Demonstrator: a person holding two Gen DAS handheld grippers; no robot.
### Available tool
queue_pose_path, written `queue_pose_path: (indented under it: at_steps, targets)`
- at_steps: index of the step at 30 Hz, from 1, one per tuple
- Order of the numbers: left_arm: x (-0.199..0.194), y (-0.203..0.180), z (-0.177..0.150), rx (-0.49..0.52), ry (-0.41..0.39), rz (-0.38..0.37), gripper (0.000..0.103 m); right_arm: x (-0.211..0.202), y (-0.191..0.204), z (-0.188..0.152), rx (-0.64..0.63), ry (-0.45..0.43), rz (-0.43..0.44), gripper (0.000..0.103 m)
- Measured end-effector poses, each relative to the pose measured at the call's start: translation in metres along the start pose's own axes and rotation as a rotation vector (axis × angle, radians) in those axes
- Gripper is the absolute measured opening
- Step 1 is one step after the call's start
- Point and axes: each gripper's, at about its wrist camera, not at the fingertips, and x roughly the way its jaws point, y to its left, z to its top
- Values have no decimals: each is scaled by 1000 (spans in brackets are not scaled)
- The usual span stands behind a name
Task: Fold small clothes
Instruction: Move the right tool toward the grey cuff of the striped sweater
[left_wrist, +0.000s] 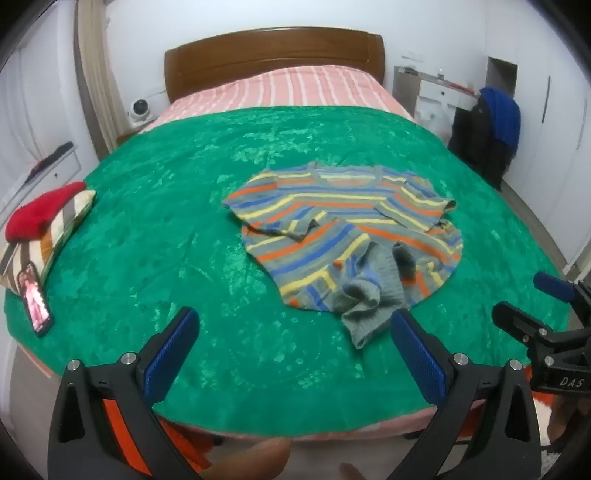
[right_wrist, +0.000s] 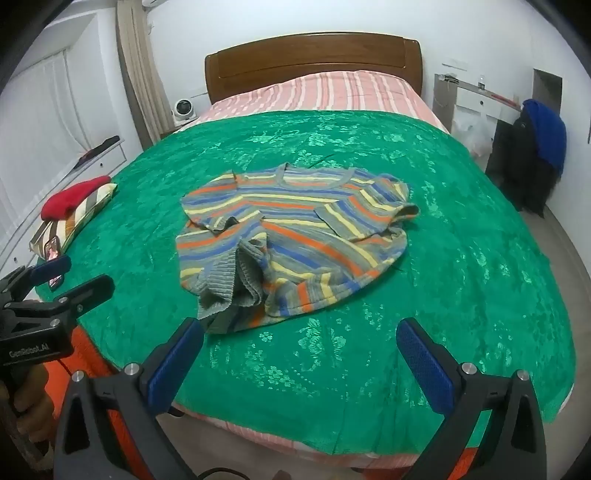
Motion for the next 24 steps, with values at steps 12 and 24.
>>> queue_pose_path:
  at_steps: [12, 24]
  targets:
    - [2, 9, 0, -24, 12, 9, 103, 2, -3, 0, 35, 8, -4, 103]
    - [19, 42, -6, -107, 61, -15, 103, -1, -16, -1, 67, -16, 43, 103]
